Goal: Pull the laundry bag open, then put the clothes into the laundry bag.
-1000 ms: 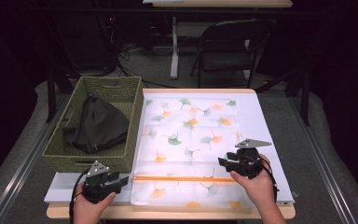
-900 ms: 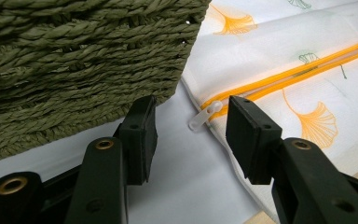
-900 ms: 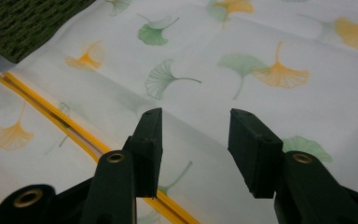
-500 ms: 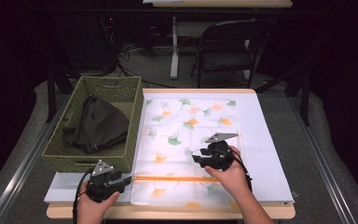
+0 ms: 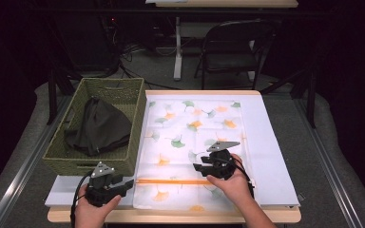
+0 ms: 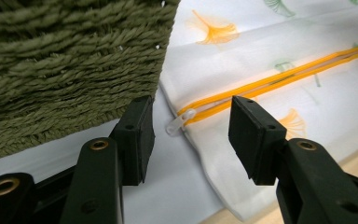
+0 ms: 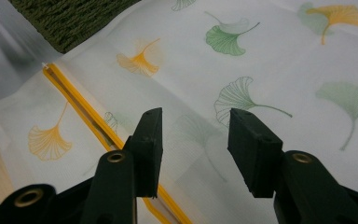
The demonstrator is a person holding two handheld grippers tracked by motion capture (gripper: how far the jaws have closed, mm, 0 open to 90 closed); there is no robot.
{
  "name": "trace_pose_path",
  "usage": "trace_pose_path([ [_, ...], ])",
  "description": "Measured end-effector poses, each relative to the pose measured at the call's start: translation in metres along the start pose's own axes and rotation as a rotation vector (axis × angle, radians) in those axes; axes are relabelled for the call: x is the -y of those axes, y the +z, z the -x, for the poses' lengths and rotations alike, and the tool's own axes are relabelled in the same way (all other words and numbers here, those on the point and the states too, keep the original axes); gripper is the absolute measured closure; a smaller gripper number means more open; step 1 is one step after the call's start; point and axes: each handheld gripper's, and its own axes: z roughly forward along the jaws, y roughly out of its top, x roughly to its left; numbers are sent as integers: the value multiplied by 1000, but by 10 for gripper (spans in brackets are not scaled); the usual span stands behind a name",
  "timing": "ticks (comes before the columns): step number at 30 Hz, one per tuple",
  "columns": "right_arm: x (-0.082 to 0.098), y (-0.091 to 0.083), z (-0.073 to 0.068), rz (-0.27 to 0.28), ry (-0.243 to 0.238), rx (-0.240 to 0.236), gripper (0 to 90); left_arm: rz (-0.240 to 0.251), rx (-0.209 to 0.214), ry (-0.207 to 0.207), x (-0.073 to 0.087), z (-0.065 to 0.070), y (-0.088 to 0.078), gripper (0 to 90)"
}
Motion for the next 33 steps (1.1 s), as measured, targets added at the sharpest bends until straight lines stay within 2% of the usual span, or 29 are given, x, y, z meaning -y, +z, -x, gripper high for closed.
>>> trace_pose_path([
  [6,0,0,0,0,0,0,539,0,0,0,0,0,0,485],
  [7,0,0,0,0,0,0,539,9,-8,24,-15,6,-26,485],
  [10,3,0,-3,16,-9,-4,534,-5,-10,24,-21,10,-31,487],
  [13,5,0,-3,14,-2,-4,530,-17,-27,40,-26,13,-33,486],
  [19,6,1,-3,13,-6,-7,529,-20,-18,42,-34,16,-36,451],
  [21,6,1,-3,18,7,-9,529,-20,-17,45,-37,17,-37,434],
  [30,6,-1,-1,18,14,-13,529,-20,-19,74,-59,21,-39,389],
  [33,6,0,-1,20,9,-8,526,-22,-35,89,-65,22,-39,380],
])
